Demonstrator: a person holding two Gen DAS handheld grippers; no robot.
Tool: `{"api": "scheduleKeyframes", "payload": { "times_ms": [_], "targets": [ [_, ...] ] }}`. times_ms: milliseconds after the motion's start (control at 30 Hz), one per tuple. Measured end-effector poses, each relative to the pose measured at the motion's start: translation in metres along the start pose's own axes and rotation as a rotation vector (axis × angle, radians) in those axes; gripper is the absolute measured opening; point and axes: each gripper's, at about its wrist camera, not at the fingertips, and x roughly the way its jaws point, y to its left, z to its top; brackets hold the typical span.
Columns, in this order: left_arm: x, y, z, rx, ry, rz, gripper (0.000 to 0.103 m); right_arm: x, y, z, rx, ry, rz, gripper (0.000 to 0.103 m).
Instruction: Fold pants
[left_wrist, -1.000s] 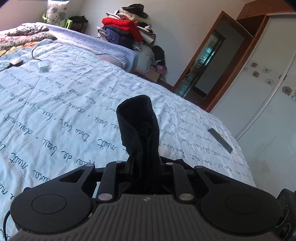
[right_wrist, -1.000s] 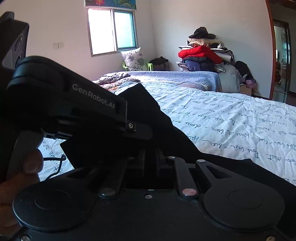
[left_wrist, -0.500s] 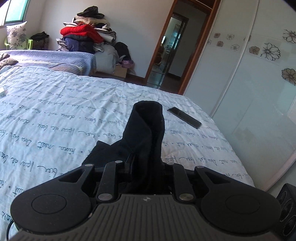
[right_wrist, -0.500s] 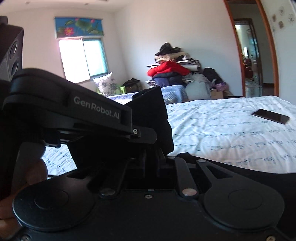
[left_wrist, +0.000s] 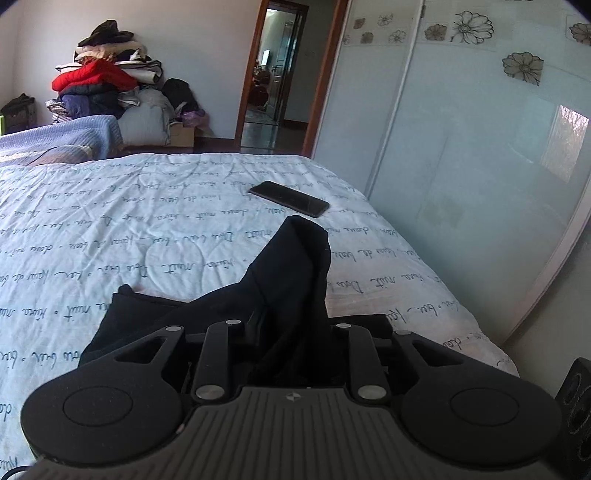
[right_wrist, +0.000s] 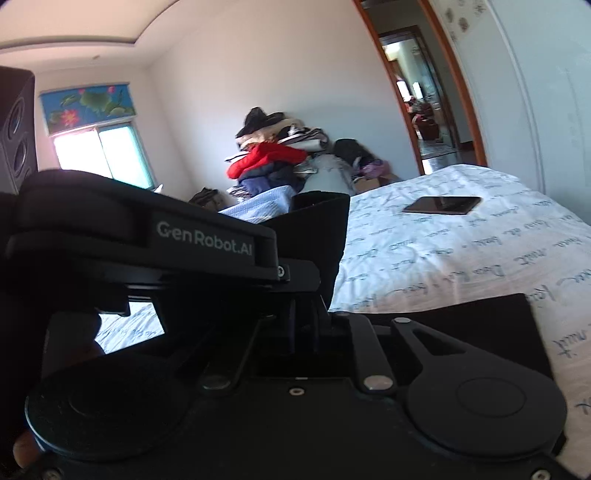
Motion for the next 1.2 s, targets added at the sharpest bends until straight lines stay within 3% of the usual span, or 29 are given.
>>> {"api": "scheduleKeyframes", "payload": {
  "times_ms": [267,500,700,833,900,967,1033,1200],
  "targets": [
    [0.041,-0.048,-0.008,0.056,0.07,-0.088,0.024,-0.013,-0.045,-0.004,0.105,-0.005,-0.118,0.011],
    [0.072,-0.073,-0.018,0.084,0.121,-0.098,0.024,-0.011,-0.073,-0.012,0.194,0.02,-0.168,0.011],
    [0.091,-0.085,-0.024,0.098,0.146,-0.139,0.041,-0.012,-0.096,-0.017,0.263,0.059,-0.206,0.011],
    [0.087,-0.081,-0.023,0.06,0.159,-0.262,0.043,-0.039,-0.113,-0.022,0.239,0.047,-0.287,0.03],
    [0.077,-0.077,-0.02,0.046,0.139,-0.288,0.044,-0.055,-0.122,-0.022,0.227,0.035,-0.328,0.03],
    [0.066,-0.072,-0.015,0.067,0.092,-0.247,0.051,-0.068,-0.128,-0.019,0.221,0.014,-0.367,0.03],
    [0.058,-0.066,-0.011,0.108,0.057,-0.143,0.064,-0.076,-0.131,-0.015,0.22,-0.011,-0.365,0.03],
    [0.044,-0.033,-0.011,0.252,-0.029,0.14,0.069,-0.067,-0.122,-0.01,0.217,0.009,-0.196,0.032]
  ]
}}
